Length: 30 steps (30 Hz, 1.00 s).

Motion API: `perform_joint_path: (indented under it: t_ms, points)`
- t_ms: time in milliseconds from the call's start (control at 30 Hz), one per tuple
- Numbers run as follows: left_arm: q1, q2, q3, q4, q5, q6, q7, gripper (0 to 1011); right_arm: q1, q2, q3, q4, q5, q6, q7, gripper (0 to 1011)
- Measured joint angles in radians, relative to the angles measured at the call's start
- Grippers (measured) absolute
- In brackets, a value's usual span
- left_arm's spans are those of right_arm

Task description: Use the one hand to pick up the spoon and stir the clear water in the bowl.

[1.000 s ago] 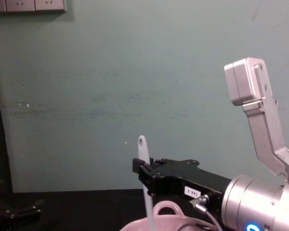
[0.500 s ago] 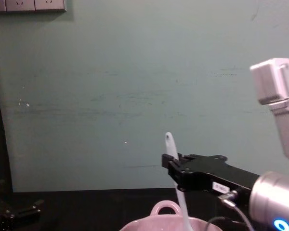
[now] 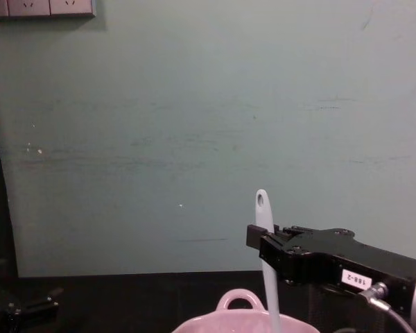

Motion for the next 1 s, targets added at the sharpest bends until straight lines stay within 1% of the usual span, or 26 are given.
perform_joint_path:
  t_ms: [133, 300, 433, 567, 667, 767, 867, 900, 967, 1000]
  points:
    - [0.000, 0.000, 0.000, 0.000, 0.000, 0.000, 0.000, 1011, -0.018, 0.012, -0.006, -0.025, 0.026, 0.006, 0.013, 114]
    - [0.000, 0.000, 0.000, 0.000, 0.000, 0.000, 0.000, 1011, -0.026, 0.021, -0.017, -0.040, 0.048, 0.012, 0.023, 114]
    - [0.000, 0.000, 0.000, 0.000, 0.000, 0.000, 0.000, 1011, -0.028, 0.022, -0.033, -0.046, 0.064, 0.013, 0.029, 114]
    - [0.000, 0.000, 0.000, 0.000, 0.000, 0.000, 0.000, 1011, -0.022, 0.015, -0.046, -0.039, 0.068, 0.006, 0.029, 114]
    - [0.000, 0.000, 0.000, 0.000, 0.000, 0.000, 0.000, 1011, -0.012, 0.004, -0.060, -0.025, 0.068, -0.002, 0.028, 114]
    - [0.000, 0.000, 0.000, 0.000, 0.000, 0.000, 0.000, 1011, 0.008, -0.017, -0.076, 0.007, 0.063, -0.019, 0.024, 114]
    - [0.000, 0.000, 0.000, 0.000, 0.000, 0.000, 0.000, 1011, 0.022, -0.034, -0.085, 0.035, 0.054, -0.035, 0.018, 114]
    - [0.000, 0.000, 0.000, 0.000, 0.000, 0.000, 0.000, 1011, 0.033, -0.047, -0.089, 0.058, 0.047, -0.048, 0.012, 114]
    - [0.000, 0.000, 0.000, 0.000, 0.000, 0.000, 0.000, 1011, 0.044, -0.061, -0.090, 0.081, 0.040, -0.064, 0.005, 113]
    - [0.000, 0.000, 0.000, 0.000, 0.000, 0.000, 0.000, 1011, 0.054, -0.076, -0.090, 0.106, 0.033, -0.083, -0.003, 113]
